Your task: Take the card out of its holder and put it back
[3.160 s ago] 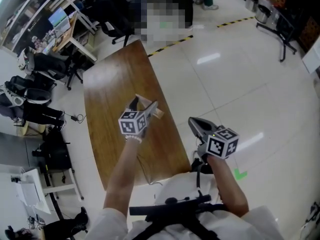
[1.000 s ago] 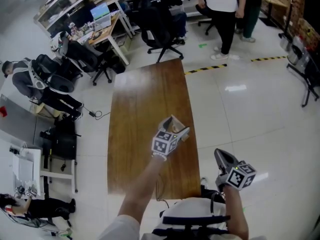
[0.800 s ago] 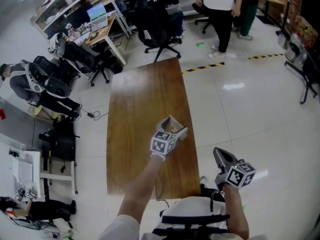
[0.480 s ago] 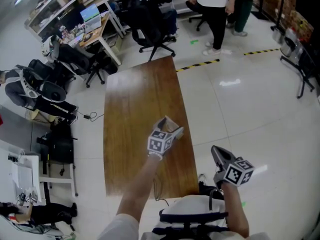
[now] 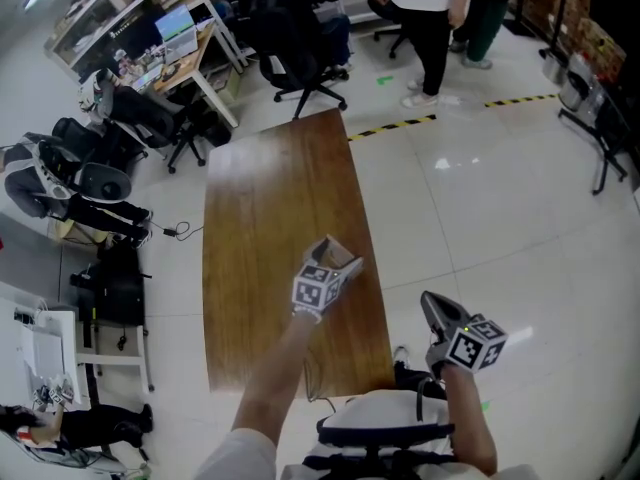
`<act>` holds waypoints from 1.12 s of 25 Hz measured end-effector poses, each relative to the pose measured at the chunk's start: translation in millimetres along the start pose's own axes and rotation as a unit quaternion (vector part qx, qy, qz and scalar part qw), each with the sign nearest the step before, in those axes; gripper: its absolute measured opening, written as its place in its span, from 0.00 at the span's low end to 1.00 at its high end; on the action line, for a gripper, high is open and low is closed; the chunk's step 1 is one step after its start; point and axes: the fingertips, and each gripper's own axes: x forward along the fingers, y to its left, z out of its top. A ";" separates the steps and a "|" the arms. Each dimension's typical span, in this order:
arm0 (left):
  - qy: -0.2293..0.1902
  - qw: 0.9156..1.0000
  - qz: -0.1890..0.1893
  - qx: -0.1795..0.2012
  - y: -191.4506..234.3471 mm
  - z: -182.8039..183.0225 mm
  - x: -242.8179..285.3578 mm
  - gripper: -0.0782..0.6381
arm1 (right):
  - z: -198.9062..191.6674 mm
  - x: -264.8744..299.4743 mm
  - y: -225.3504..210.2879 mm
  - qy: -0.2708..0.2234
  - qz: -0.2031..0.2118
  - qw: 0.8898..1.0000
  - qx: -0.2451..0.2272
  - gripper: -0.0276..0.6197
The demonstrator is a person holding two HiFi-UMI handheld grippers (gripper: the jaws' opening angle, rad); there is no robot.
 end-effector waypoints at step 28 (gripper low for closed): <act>-0.202 0.959 0.065 -0.190 -19.3 65.7 -237.3 0.75 | 17.1 16.8 100.7 0.006 0.082 0.995 -0.059 0.06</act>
